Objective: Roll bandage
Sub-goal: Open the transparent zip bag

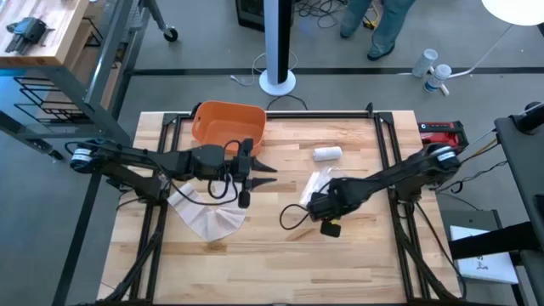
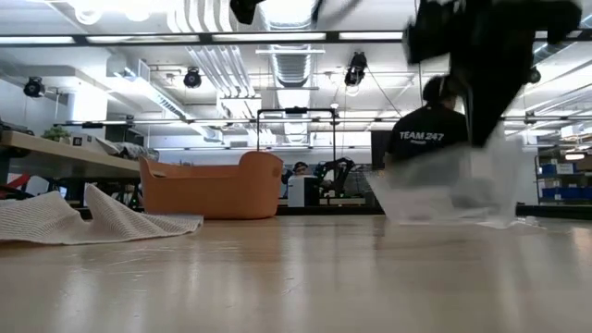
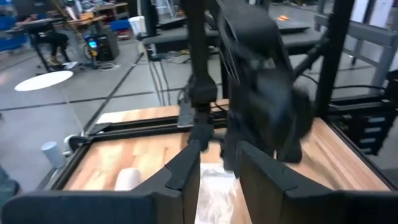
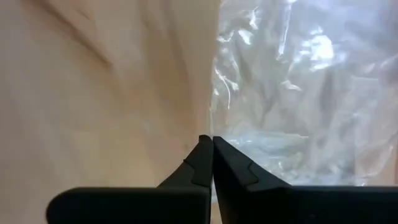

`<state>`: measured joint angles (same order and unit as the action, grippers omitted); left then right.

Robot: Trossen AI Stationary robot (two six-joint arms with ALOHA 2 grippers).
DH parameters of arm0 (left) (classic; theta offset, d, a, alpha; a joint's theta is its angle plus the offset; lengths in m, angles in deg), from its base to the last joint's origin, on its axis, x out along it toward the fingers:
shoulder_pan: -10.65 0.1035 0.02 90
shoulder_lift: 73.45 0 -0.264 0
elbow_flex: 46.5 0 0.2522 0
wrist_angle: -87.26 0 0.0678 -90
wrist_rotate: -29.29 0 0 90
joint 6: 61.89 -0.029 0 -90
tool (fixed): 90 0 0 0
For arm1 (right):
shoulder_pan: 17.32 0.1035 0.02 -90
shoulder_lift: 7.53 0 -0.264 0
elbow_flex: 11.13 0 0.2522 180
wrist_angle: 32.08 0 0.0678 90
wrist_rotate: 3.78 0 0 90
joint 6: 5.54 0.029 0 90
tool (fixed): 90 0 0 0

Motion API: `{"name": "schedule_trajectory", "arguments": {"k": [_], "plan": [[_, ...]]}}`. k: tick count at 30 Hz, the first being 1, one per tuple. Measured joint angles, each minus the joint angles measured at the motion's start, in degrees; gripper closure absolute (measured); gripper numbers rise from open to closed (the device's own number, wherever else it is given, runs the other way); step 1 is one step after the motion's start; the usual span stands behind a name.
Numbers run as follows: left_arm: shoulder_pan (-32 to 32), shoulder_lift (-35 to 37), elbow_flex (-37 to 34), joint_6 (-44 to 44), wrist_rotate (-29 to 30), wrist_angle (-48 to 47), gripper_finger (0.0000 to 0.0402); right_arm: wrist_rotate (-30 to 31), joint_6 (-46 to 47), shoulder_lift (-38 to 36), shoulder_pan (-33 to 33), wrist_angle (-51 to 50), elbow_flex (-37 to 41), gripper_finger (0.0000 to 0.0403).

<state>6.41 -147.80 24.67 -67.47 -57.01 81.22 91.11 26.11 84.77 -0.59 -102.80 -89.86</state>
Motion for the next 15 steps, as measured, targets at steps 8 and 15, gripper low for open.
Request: {"name": "schedule_trajectory", "arguments": {"k": [8,15], "plan": [[-5.26,-7.08,-0.25,-2.41,-1.82,2.50,0.0273,12.32,3.17,-12.54,4.87,0.50,-1.00,0.0403],[-5.28,-17.16,3.23,-7.56,2.13,13.40,0.0252,16.14,2.84,-16.94,6.79,0.87,-0.87,0.0403]]}}
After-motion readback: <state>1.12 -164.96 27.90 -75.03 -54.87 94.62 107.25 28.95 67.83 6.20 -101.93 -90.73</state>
